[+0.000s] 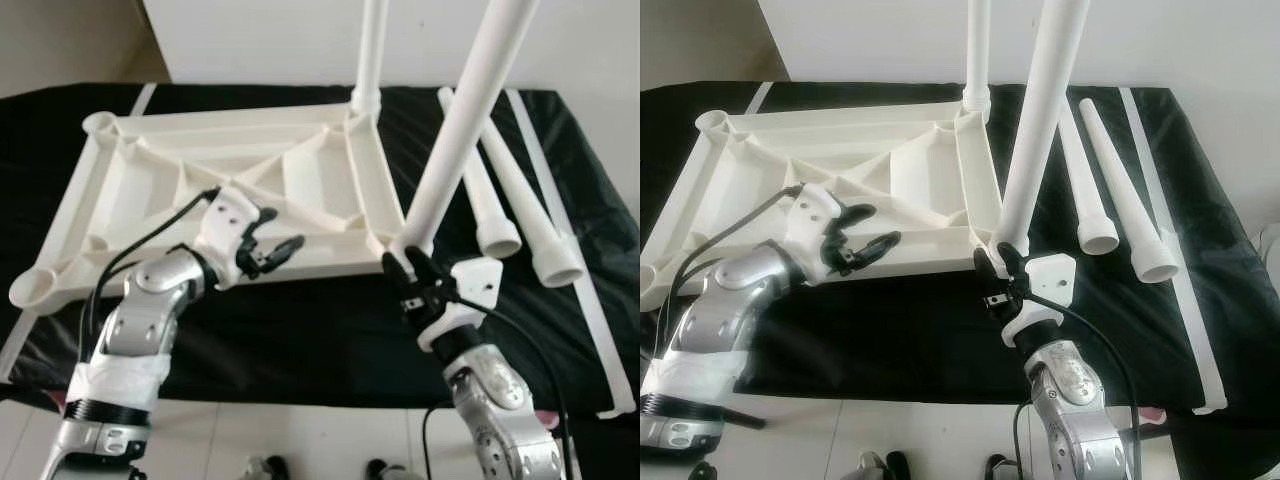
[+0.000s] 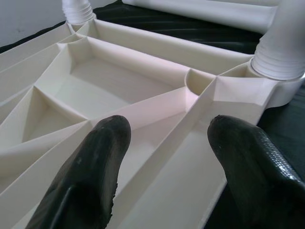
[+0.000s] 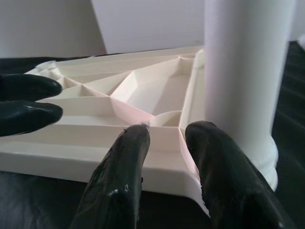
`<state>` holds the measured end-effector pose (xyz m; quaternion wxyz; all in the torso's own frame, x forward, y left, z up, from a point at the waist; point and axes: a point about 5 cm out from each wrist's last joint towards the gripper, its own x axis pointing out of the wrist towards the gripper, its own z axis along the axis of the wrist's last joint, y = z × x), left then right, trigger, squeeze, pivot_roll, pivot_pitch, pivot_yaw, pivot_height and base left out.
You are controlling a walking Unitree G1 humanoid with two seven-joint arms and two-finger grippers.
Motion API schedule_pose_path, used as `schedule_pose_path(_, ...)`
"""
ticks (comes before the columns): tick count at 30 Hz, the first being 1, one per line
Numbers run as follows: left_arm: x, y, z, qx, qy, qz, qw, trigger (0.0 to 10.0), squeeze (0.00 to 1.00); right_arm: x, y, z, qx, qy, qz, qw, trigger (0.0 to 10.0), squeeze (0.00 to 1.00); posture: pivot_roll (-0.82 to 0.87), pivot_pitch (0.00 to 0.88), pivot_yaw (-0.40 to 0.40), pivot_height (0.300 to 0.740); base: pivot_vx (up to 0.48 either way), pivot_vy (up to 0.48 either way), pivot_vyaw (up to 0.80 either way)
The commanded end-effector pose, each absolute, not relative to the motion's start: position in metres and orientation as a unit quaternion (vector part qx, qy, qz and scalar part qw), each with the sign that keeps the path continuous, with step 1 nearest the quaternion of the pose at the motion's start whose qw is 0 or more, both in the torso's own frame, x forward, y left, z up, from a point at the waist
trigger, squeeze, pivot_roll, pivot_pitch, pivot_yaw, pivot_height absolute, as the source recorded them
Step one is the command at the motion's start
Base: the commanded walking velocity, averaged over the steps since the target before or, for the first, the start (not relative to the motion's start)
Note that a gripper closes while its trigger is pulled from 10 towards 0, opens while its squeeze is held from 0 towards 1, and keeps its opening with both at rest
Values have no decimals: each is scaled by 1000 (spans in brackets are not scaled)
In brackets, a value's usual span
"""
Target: Building children table
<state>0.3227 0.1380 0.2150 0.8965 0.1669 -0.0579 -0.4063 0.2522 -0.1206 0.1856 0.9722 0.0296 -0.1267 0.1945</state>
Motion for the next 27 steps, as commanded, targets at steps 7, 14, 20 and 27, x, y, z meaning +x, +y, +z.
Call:
schedule_pose_path(7, 323, 137, 216, 164, -62, -405, 897, 10000, 0, 277, -146, 183, 4, -123, 168, 978, 10000, 0, -93, 209, 32, 740, 0, 0, 0)
schedule_pose_path(14, 322, 139, 215, 166, -61, -401, 899, 10000, 0, 278, -145, 189, 4, -137, 171, 976, 10000, 0, -82, 201, 26, 740, 0, 0, 0)
schedule_pose_path(20, 322, 141, 212, 166, -59, -395, 902, 10000, 0, 264, -125, 183, 33, -160, 150, 975, 10000, 0, -81, 189, 27, 740, 0, 0, 0)
schedule_pose_path(27, 326, 143, 209, 169, -51, -384, 906, 10000, 0, 256, -116, 173, 51, -157, 115, 980, 10000, 0, -85, 178, 37, 740, 0, 0, 0)
